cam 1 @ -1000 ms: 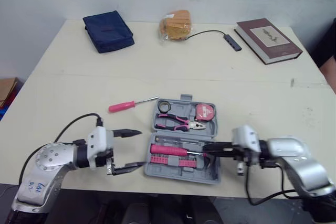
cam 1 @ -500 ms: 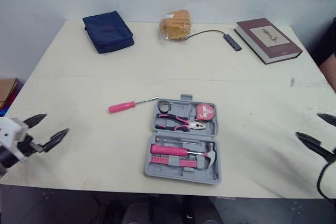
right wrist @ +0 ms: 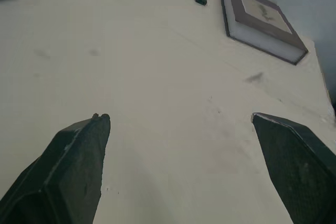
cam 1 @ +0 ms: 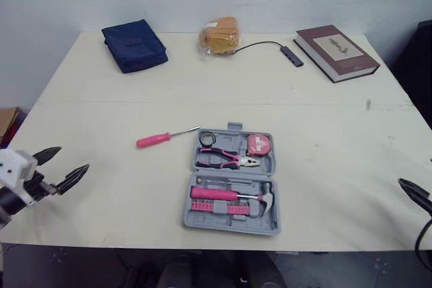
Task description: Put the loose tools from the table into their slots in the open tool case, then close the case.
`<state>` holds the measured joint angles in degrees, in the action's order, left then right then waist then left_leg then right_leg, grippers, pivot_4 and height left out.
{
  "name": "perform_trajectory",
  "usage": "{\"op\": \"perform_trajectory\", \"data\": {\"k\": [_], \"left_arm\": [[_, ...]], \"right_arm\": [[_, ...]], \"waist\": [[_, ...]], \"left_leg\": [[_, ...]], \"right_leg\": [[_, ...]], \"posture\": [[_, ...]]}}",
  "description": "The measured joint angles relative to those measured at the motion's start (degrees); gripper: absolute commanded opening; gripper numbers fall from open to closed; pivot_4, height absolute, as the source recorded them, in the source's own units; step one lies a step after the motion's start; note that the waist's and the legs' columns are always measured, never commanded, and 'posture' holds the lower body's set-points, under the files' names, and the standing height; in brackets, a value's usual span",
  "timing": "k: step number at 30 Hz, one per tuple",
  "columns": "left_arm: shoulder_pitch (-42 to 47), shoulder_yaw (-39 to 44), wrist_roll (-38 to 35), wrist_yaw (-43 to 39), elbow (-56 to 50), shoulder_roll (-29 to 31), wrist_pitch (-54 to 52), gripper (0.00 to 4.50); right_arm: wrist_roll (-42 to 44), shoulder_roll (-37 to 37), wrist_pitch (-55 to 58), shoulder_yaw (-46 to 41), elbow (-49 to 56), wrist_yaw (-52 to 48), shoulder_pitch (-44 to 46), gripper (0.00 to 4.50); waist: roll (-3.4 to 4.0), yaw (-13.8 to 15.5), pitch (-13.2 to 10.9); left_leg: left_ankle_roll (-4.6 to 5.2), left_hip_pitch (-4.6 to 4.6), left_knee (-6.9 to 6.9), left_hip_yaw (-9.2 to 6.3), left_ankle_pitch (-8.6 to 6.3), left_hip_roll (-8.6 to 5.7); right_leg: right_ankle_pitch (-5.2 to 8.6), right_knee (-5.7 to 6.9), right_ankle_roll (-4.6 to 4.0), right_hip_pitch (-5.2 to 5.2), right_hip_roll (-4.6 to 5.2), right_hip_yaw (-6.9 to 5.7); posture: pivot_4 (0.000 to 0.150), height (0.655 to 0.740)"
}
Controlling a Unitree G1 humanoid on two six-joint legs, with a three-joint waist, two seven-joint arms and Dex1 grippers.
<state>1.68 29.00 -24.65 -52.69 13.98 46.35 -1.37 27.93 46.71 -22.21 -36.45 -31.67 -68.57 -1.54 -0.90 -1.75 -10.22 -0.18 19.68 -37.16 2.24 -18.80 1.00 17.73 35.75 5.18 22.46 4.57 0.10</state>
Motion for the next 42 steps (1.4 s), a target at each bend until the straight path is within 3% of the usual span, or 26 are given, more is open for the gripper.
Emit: {"op": "perform_trajectory", "data": {"k": [8,13,17,21,26,36,39,42], "left_arm": [[3.8,-3.9,0.5,-0.9,-2.1,1.7,-2.8,4.50],[31.6,-25.3,10.8,-8.0,8.6,-1.4,-7.7,4.50],[34.8,-29.2,14.2,-10.8,15.6,-1.7,-6.1,4.50],[39.8,-33.6,18.4,-12.7,22.8,-3.7,-2.4,4.50],[44.1,-34.2,20.4,-13.1,28.8,-5.4,0.3,4.50],[46.7,-35.9,23.8,-13.9,36.2,-7.3,3.0,4.50],[48.0,-36.4,24.5,-14.7,38.5,-8.0,3.0,3.66],[48.1,-36.4,24.6,-15.4,38.5,-8.4,3.5,2.26]], "right_arm": [[1.5,-2.1,3.1,2.5,5.1,0.2,-0.5,4.46],[6.7,-10.5,10.4,17.1,29.8,-0.6,3.0,4.46],[6.9,-10.4,13.0,17.8,33.9,0.8,0.9,4.46],[6.6,-10.5,15.3,18.2,38.3,4.4,0.9,4.46],[6.4,-10.5,17.5,18.4,41.5,6.5,-0.4,4.46],[6.1,-10.3,20.7,18.4,45.1,9.1,-1.1,4.46],[6.0,-10.0,22.2,18.4,45.1,9.5,-0.9,4.50],[5.9,-10.0,22.6,18.5,45.2,10.1,-0.4,4.50]], "waist": [[0.39,-0.1,0.0],[0.35,0.8,0.0],[0.35,0.0,0.0],[0.31,0.4,0.0],[0.26,0.7,0.0],[0.25,1.0,0.0],[0.25,1.5,0.0],[0.25,1.7,0.0]], "left_leg": [[-0.02,0.42,0.01,0.03,-0.13,0.01],[0.02,0.45,-0.25,-0.08,0.41,-0.21],[0.06,0.63,-0.19,0.14,0.37,-0.09],[-0.04,1.56,-0.76,0.21,0.43,-0.08],[0.41,1.51,-0.98,0.20,0.22,-0.20],[0.40,1.52,-1.01,0.20,0.22,-0.18],[0.42,1.49,-1.02,0.22,0.21,-0.20],[0.42,1.50,-1.02,0.22,0.21,-0.20]], "right_leg": [[0.06,-0.10,-0.01,0.38,-0.04,-0.08],[-0.41,0.11,0.09,0.18,-0.08,-0.44],[-0.39,0.10,0.13,0.43,-0.15,-0.46],[-0.43,0.33,0.20,1.24,-0.14,-0.68],[-0.51,0.23,0.33,1.11,-0.04,-0.66],[-0.52,0.28,0.35,1.13,-0.10,-0.66],[-0.52,0.28,0.35,1.12,-0.12,-0.65],[-0.52,0.29,0.35,1.12,-0.11,-0.65]], "posture": [[0.150,0.7400],[0.150,0.7400],[0.150,0.7400],[0.150,0.7400],[0.150,0.7400],[0.150,0.7400],[0.150,0.7400],[0.150,0.7400]]}}
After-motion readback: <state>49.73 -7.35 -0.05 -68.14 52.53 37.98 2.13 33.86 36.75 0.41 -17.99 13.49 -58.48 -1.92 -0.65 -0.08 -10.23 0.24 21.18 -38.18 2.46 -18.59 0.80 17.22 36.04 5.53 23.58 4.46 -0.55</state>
